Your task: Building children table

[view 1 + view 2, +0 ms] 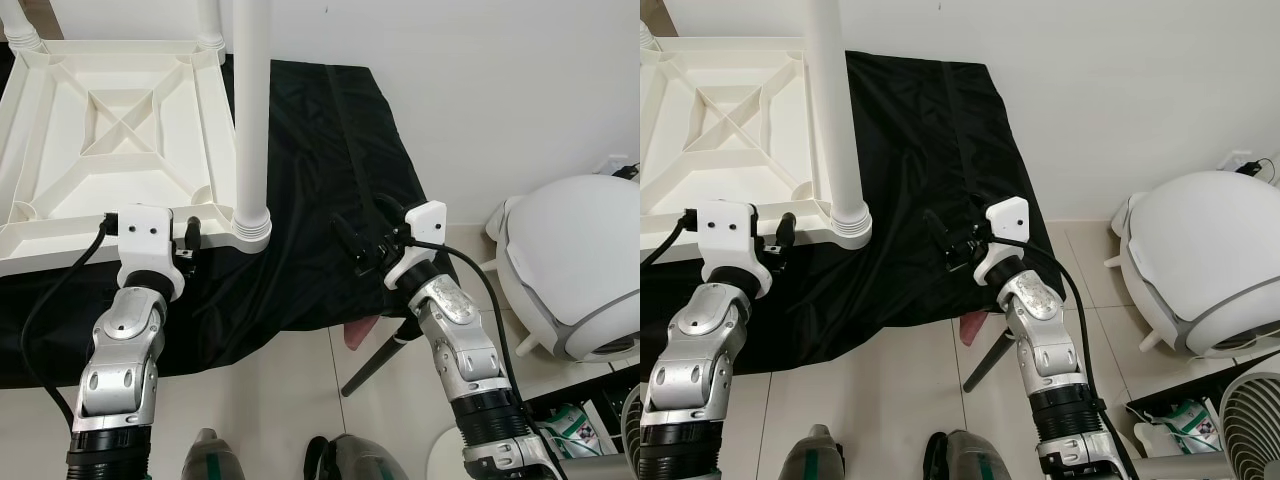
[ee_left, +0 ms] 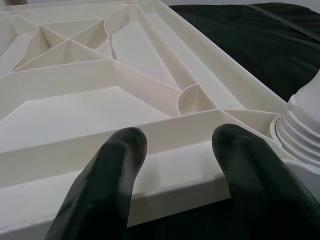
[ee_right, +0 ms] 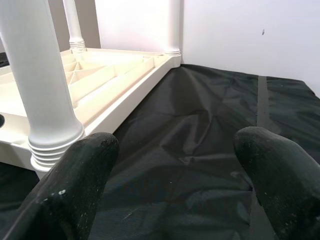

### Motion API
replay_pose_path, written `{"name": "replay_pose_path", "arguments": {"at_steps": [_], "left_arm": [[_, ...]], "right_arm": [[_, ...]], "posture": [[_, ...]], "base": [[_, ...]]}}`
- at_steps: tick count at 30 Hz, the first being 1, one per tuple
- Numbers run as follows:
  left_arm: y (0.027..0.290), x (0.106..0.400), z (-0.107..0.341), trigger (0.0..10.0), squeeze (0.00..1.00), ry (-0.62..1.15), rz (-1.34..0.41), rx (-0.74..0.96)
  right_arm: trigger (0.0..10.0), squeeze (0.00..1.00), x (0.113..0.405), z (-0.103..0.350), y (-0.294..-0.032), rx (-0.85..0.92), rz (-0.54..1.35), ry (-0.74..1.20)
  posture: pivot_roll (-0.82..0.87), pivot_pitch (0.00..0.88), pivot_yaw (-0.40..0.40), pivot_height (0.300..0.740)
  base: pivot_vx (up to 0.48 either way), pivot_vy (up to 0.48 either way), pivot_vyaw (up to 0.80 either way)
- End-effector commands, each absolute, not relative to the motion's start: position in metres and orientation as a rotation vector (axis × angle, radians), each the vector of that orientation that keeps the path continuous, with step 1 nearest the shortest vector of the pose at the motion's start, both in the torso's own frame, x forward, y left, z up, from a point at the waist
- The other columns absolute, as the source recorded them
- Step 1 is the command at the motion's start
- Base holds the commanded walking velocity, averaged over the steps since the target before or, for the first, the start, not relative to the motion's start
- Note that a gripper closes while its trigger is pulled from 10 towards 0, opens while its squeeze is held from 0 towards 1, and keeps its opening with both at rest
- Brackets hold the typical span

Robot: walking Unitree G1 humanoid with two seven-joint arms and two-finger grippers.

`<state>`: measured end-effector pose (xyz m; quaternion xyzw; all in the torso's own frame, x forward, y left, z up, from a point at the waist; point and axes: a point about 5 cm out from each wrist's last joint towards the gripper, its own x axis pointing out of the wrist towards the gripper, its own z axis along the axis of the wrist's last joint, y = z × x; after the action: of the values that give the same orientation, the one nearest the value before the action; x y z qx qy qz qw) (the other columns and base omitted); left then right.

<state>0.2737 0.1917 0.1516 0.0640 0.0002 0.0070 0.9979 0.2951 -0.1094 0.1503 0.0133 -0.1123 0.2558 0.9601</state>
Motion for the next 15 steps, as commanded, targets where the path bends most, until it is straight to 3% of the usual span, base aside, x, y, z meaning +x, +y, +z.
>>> {"name": "replay_pose_path", "arguments": {"at_steps": [1,15], "left_arm": [[0.1914,0.2754,0.1476,10.0,0.00,0.025,0.042,0.119],[0.1918,0.2775,0.1494,10.0,0.00,0.022,0.038,0.129]], "right_arm": [[10.0,0.00,0.2969,0.1501,-0.1122,0.022,0.501,-0.230],[10.0,0.00,0.2978,0.1494,-0.1099,0.022,0.499,-0.235]], "posture": [[0.08,0.032,-0.095,0.740],[0.08,0.026,-0.088,0.740]], "base": [[0.000,0.330,0.00],[0.000,0.459,0.00]]}}
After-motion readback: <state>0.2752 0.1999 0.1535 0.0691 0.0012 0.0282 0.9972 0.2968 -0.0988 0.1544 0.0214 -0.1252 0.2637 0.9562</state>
